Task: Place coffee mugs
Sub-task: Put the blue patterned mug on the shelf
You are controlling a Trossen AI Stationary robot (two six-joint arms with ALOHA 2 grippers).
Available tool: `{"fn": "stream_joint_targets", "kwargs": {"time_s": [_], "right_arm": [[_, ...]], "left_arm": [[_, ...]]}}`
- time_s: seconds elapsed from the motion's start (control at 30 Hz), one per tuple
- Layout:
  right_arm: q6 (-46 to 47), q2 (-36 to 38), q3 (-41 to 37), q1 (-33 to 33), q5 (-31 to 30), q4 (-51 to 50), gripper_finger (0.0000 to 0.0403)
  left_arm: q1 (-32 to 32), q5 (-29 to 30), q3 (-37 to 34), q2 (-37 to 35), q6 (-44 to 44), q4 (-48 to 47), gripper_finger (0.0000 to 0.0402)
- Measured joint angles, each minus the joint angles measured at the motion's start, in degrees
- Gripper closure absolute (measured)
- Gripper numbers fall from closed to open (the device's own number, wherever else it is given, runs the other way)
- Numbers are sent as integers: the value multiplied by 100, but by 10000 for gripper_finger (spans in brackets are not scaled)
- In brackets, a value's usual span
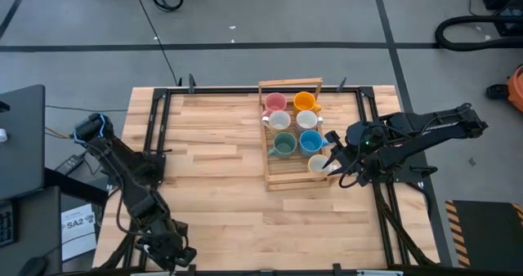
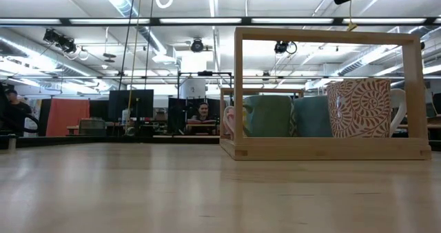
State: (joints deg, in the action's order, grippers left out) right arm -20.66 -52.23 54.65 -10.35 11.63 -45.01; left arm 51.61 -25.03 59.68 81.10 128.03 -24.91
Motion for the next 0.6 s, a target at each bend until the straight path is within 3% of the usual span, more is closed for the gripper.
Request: {"fn": "stream_joint_targets", "kwargs": {"time_s": [0.23,0.4,0.6], "right_arm": [[0,0,0,0,1,0,280],[1,0,0,0,1,0,280],[1,0,0,0,1,0,280]], "left_arm": [[1,-30,0,0,-11,-1245,225],[0,96,0,0,11,-1674,222],[-6,847,0,2,212,-1819,227]]}}
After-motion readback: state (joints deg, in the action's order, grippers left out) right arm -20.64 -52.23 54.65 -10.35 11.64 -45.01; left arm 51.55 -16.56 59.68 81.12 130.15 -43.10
